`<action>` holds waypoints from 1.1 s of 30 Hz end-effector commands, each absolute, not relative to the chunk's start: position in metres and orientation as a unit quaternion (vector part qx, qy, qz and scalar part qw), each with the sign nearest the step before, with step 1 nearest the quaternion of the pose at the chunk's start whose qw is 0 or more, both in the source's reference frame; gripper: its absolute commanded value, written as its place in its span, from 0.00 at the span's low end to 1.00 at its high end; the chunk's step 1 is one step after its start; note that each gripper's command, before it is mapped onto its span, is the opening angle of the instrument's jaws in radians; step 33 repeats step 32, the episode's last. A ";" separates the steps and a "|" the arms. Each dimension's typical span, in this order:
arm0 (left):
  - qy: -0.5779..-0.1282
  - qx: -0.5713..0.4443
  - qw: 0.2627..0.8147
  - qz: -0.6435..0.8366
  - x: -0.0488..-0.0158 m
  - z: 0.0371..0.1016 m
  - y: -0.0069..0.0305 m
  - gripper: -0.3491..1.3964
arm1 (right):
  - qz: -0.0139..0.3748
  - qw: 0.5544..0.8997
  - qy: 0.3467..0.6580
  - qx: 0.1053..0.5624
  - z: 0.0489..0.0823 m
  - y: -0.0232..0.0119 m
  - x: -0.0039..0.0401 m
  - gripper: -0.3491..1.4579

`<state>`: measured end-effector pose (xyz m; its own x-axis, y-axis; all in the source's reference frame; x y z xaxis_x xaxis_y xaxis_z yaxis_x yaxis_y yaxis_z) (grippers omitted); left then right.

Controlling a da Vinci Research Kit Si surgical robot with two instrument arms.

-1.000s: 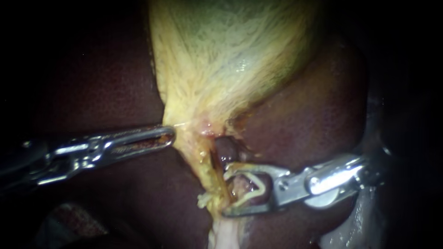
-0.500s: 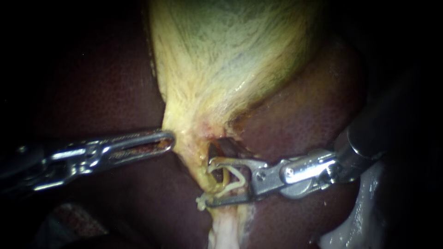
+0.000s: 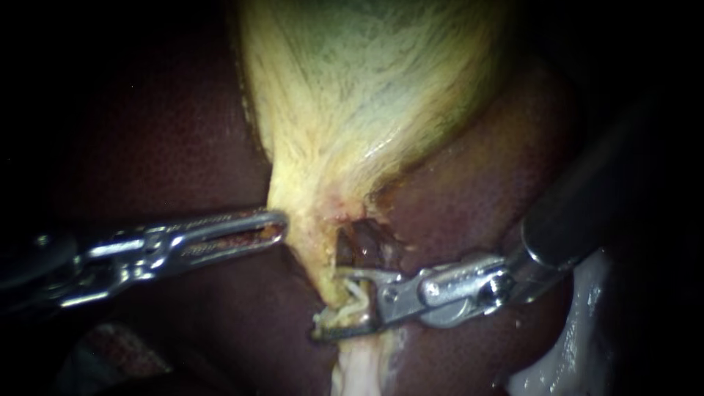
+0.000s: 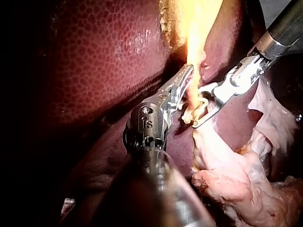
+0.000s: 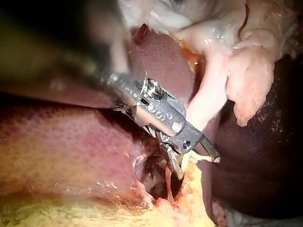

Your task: Clipping second clip left tube

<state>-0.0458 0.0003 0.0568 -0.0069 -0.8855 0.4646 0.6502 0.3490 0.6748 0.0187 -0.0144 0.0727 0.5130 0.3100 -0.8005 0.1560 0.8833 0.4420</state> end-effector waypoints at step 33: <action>-0.442 0.134 0.692 -0.555 -0.0464 0.0570 0.0005 0.00 | 0.086 0.854 0.437 0.269 0.0728 -0.0132 0.0167 0.00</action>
